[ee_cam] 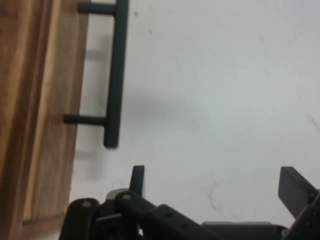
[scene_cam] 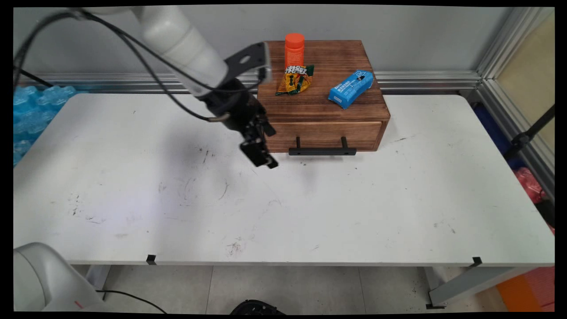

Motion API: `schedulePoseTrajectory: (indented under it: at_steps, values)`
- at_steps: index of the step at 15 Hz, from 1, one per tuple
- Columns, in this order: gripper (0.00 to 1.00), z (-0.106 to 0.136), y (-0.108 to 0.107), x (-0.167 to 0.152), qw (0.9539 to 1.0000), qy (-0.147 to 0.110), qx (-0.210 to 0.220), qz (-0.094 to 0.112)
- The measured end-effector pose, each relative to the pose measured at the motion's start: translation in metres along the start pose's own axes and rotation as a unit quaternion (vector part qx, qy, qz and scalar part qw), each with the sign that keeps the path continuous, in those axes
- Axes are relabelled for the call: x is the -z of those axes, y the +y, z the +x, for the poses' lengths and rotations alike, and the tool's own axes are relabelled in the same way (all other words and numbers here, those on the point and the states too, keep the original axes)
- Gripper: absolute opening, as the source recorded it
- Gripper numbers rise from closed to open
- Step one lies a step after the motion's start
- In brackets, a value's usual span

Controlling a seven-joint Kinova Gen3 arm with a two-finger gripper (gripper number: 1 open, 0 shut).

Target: Open the drawer

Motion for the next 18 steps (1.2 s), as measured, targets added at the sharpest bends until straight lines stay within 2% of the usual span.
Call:
schedulePoseTrajectory:
  at_steps: [8,18]
  values:
    - [1.0,0.037,-0.007,-0.068,0.999,0.002,0.031,0.031]
    - [1.0,0.069,-0.01,-0.139,0.9975,-0.01,0.039,0.058]
